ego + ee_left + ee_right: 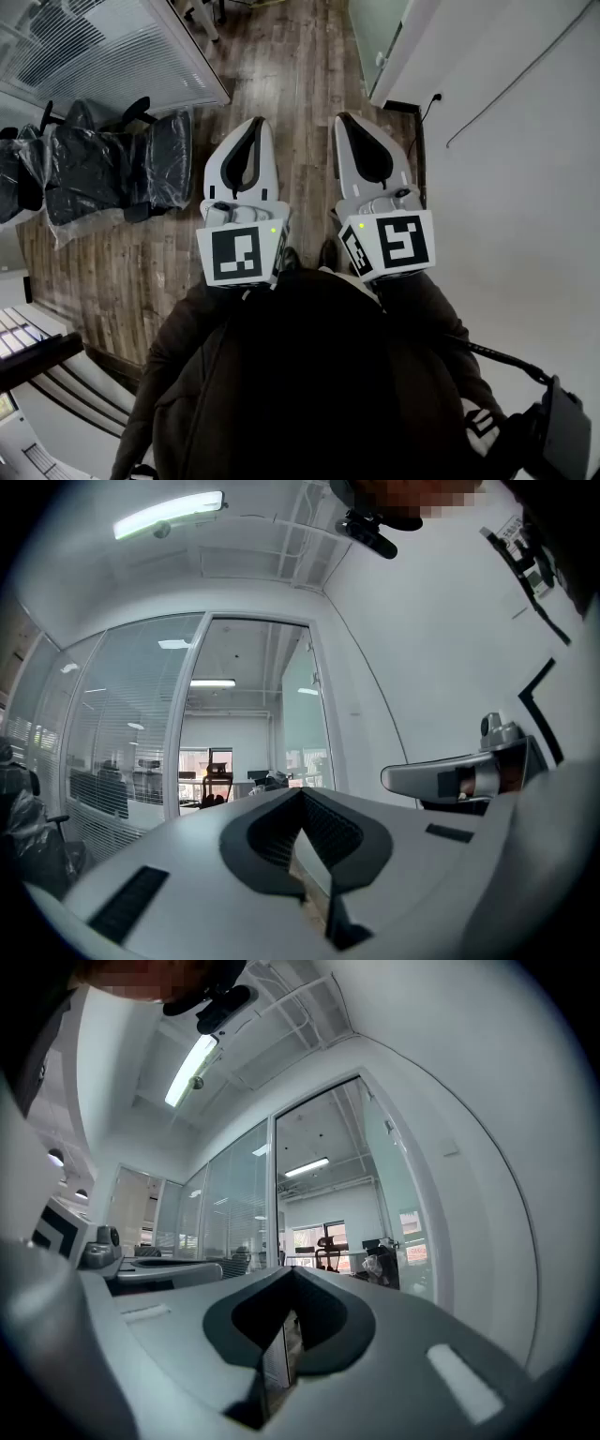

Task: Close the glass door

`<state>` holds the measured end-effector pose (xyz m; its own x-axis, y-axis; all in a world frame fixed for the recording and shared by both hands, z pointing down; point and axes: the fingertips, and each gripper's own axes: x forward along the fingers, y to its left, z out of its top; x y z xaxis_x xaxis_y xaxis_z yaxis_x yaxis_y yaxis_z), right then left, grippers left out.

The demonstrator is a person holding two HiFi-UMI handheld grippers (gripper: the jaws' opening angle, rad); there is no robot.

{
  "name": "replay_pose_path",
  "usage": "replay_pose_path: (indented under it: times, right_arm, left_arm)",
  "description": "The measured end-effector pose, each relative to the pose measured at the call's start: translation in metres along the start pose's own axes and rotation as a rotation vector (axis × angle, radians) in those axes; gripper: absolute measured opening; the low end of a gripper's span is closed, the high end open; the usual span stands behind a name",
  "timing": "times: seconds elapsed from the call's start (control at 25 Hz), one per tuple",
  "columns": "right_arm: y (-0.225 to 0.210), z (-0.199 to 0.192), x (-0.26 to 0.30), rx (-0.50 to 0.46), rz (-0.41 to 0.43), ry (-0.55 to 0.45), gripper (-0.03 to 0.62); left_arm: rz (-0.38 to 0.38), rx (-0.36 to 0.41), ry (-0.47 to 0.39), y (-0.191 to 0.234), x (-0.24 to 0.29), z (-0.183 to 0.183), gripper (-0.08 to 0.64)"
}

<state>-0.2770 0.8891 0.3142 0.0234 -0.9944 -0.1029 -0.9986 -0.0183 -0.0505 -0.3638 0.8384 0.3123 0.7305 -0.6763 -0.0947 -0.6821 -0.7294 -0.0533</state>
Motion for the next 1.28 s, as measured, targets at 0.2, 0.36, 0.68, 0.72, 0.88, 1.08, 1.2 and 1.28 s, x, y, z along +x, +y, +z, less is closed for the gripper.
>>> replay_pose_path:
  times: [0.2, 0.36, 0.68, 0.72, 0.88, 1.08, 1.2, 1.28]
  right_arm:
    - [0.002, 0.000, 0.001, 0.001, 0.004, -0.001, 0.000]
    - [0.004, -0.003, 0.003, 0.014, 0.005, 0.001, 0.002]
    - [0.007, -0.004, 0.003, -0.006, 0.013, 0.007, 0.002]
    - [0.006, -0.005, 0.003, -0.005, 0.017, 0.009, 0.002]
    - [-0.006, -0.009, 0.025, 0.006, 0.052, 0.005, 0.002]
    - [-0.040, -0.037, 0.096, 0.024, 0.068, 0.023, 0.002]
    - [-0.038, -0.037, 0.141, 0.014, 0.067, 0.025, 0.002]
    - [-0.037, -0.033, 0.169, 0.012, 0.063, 0.013, 0.002]
  left_arm:
    - [0.014, 0.006, 0.016, 0.004, -0.001, 0.000, -0.003]
    - [0.014, 0.013, 0.013, 0.007, -0.002, -0.002, -0.003]
    - [0.017, 0.030, 0.042, 0.006, -0.013, -0.010, -0.004]
    - [0.020, 0.032, 0.052, 0.005, -0.013, -0.013, -0.003]
    - [0.053, 0.035, 0.067, 0.015, 0.011, -0.016, -0.003]
    - [0.064, 0.016, 0.102, 0.042, 0.082, -0.052, -0.003]
    - [0.061, -0.015, 0.093, 0.075, 0.118, -0.055, -0.003]
    - [0.044, -0.008, 0.081, 0.095, 0.141, -0.052, -0.003]
